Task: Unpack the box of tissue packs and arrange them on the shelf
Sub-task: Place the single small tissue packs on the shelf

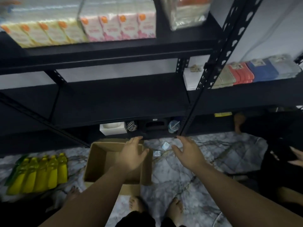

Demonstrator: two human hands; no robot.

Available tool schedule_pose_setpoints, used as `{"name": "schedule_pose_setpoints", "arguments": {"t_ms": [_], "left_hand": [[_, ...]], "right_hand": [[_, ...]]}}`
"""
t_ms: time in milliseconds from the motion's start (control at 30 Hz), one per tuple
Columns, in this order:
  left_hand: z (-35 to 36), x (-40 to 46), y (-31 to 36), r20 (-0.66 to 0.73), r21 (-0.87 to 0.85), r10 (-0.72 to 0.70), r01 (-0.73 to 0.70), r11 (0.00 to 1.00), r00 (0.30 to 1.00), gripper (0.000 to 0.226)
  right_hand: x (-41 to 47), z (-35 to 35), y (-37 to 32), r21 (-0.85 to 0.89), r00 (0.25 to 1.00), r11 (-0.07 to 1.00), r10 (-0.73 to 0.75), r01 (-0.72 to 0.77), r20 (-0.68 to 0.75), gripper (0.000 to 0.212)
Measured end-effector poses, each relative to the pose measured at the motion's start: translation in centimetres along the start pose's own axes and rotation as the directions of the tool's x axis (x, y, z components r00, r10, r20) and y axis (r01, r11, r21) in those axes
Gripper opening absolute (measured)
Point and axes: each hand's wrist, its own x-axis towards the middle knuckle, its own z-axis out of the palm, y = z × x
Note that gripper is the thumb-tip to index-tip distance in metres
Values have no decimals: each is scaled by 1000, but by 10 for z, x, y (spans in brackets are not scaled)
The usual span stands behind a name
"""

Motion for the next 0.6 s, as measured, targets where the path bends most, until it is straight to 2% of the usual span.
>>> {"name": "schedule_pose_setpoints", "arguments": {"t_ms": [167,267,467,600], "left_hand": [[40,28,-4,78,-46,-9,12,999,997,58],[86,56,-25,135,-85,-65,77,993,989,52],[214,127,-92,162,-187,-145,175,967,976,52],[319,180,-148,194,-155,-163,194,969,967,53]], "right_hand": [[20,25,37,40,993,993,113,-113,17,59],[45,62,66,84,979,975,204,-204,16,59],[111,164,153,73,952,950,300,-304,57,58],[167,242,220,42,951,951,302,-305,72,59]]}}
